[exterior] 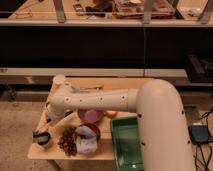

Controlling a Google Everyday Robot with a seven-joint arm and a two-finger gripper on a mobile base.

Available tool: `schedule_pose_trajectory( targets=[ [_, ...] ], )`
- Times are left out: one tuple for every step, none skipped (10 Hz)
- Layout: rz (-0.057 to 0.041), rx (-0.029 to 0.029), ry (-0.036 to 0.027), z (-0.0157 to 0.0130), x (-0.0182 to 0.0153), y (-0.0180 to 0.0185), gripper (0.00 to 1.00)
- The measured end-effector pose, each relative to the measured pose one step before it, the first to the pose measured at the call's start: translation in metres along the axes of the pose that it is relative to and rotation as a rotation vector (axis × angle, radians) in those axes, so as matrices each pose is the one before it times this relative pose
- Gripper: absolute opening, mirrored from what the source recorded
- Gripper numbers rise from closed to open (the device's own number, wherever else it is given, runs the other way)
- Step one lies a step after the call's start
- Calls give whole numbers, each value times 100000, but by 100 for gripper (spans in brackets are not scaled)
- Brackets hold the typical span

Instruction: Place brush in metal cup

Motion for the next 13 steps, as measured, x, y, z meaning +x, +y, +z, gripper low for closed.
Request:
schedule_pose_trajectory(
  targets=[
    [2, -80, -24, 35, -3, 41, 61],
    [27, 35, 20, -20, 17, -8, 72],
    [-29, 22, -8, -9, -17, -18, 77],
    [17, -24, 1, 9, 10, 15, 78],
    [-2, 19, -25, -6, -17, -14, 78],
    [28, 2, 13, -3, 19, 8, 78],
    [-11, 33, 10, -17, -6, -19, 78],
    [-23, -8, -11, 8, -14, -4, 78],
    [-1, 6, 3, -2, 3, -1, 78],
    [1, -9, 5, 1, 1, 4, 78],
    [-4, 4, -8, 1, -3, -2, 78],
    [6, 1, 12, -1, 7, 1, 78],
    [-8, -6, -9, 3, -8, -2, 78]
  ],
)
